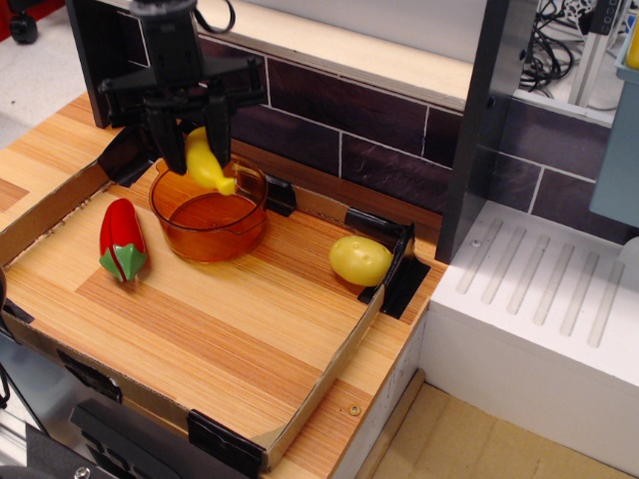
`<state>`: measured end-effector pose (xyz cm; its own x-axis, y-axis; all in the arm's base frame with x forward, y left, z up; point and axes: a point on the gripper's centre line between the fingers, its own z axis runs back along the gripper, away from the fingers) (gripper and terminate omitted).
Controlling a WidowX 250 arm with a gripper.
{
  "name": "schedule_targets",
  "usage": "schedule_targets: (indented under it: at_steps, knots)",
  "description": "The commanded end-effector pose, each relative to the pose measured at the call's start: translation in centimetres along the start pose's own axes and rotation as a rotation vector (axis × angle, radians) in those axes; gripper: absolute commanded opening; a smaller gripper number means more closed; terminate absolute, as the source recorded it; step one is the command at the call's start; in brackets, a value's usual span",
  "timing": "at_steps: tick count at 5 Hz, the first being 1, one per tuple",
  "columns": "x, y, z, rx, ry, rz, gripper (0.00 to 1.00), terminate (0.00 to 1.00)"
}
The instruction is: Put banana in pot
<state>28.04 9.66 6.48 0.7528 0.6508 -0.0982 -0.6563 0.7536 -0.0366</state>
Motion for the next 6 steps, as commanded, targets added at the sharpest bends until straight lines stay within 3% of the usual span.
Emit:
schedule_targets:
  at_steps: [1, 2, 4, 5, 6]
  knots:
    - [1.4, 0.5, 0.5, 0.02, -0.087, -0.021, 1.0, 0.0]
    - [0.5, 0.2, 1.5, -0.008, -0.091, -0.058, 1.0, 0.0]
    - [-2.6, -1.6, 6.6, -0.092, -0.048, -0.126, 1.0, 0.0]
    - [-3.3, -2.2, 7.5, -0.039, -0.044, -0.169, 1.0, 0.0]
    - [-3.3, -2.2, 7.5, -0.039, -0.044, -0.169, 1.0, 0.0]
